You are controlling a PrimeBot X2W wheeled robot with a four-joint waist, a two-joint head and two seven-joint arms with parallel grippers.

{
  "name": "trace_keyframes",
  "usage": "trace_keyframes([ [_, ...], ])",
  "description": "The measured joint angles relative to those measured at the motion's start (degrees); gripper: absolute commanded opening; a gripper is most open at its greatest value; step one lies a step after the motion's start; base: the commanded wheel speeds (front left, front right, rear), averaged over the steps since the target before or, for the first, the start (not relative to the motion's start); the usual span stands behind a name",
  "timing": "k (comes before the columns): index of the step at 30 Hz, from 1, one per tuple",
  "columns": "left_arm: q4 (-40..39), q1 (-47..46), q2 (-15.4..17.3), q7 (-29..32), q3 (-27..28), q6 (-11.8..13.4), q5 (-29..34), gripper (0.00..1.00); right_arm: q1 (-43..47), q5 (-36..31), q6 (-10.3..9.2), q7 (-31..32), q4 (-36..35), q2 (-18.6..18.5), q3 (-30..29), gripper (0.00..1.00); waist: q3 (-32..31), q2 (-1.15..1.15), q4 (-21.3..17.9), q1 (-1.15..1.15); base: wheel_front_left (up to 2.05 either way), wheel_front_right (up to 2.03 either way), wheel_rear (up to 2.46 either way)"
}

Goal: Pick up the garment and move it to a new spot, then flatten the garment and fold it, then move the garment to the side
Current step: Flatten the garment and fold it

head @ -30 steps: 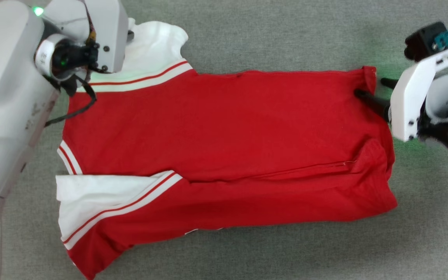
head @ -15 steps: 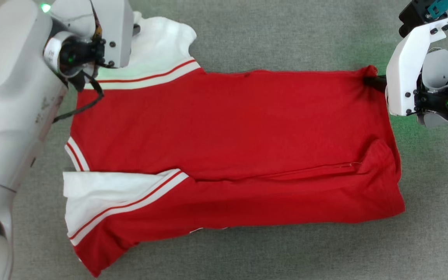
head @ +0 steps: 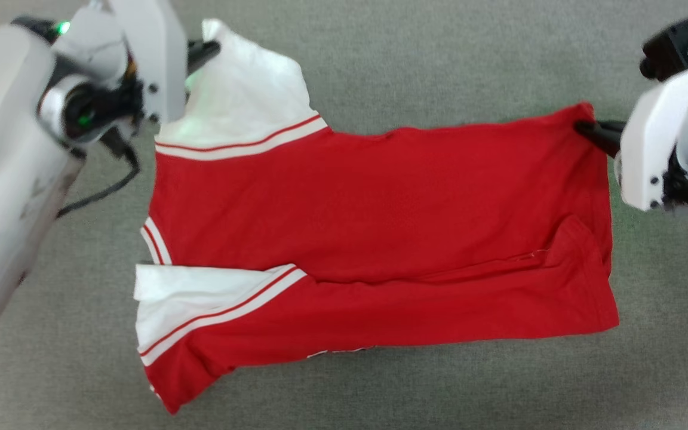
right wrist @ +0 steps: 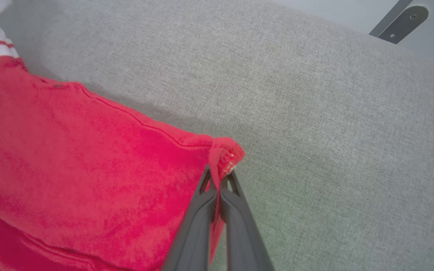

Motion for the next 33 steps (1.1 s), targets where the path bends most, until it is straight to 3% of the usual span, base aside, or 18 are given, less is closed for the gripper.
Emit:
trace_keyframes([
  [8,-10.11,9.98,7.28,0.25,-0.05,0.66,-3.69,0.0,7.9,3.56,0.0,-5.02,-6.41,-7.06,1.74,0.0,-3.85,0.0,1.07,0.0,0.0,0.0,0.0],
  [17,-22.64,23.82,14.19,4.38,-0.62,9.98,-9.16,0.0,15.12,5.87,0.0,-7.71,-11.21,-10.77,3.22,0.0,-5.63,0.0,1.17,0.0,0.0,0.0,0.0],
  [25,-26.98,28.52,15.58,7.39,-2.44,15.74,-10.55,0.0,17.32,6.69,0.0,-7.43,-11.62,-11.06,4.28,0.0,-5.41,0.0,0.97,0.0,0.0,0.0,0.0],
  [33,-23.93,27.12,13.82,9.8,-4.74,16.96,-8.44,0.0,16.72,6.77,0.0,-5.83,-11.54,-9.44,5.36,0.0,-4.43,0.0,0.5,0.0,0.0,0.0,0.0],
])
